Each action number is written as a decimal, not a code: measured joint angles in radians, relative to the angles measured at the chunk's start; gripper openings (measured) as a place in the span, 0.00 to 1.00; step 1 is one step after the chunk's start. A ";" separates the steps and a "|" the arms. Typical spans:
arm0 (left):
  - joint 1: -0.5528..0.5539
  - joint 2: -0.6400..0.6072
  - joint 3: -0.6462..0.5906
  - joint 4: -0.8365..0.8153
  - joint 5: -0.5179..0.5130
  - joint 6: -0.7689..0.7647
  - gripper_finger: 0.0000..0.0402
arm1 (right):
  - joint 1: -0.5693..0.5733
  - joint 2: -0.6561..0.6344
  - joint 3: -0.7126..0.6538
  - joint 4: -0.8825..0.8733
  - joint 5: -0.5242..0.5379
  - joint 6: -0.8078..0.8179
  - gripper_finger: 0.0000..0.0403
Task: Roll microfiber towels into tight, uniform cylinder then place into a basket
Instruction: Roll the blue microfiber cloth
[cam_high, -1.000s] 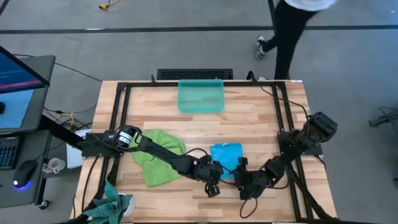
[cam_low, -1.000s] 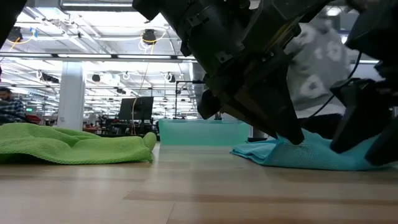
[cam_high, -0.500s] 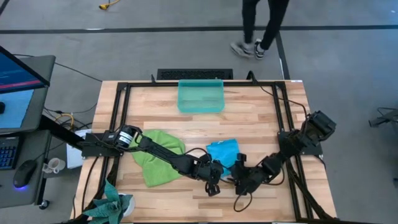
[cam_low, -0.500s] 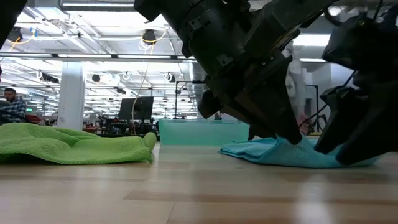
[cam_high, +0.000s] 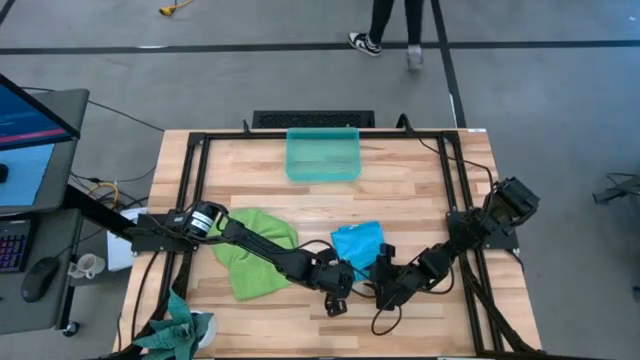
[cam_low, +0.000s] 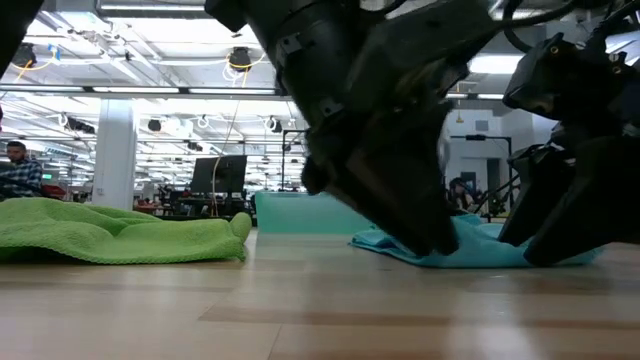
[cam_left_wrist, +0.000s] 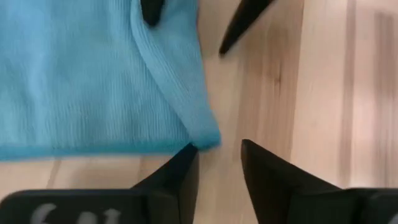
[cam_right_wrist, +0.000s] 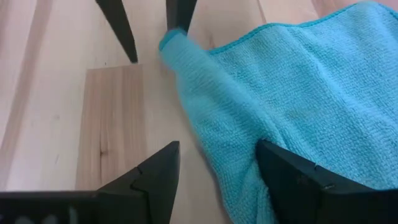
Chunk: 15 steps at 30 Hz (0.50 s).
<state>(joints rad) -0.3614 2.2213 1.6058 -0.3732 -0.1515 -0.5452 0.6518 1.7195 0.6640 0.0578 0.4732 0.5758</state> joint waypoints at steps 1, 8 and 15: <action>0.000 -0.003 0.000 -0.015 0.001 -0.007 0.30 | 0.000 0.000 0.000 0.000 0.000 0.000 0.59; -0.021 -0.035 0.000 -0.038 -0.069 0.012 0.31 | 0.000 0.000 -0.001 -0.002 -0.001 0.000 0.59; -0.053 -0.032 0.000 0.094 -0.080 0.175 0.31 | 0.001 0.000 -0.001 0.000 -0.002 0.004 0.59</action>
<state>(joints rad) -0.4140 2.1897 1.6058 -0.2787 -0.2314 -0.3705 0.6528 1.7199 0.6628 0.0582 0.4717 0.5793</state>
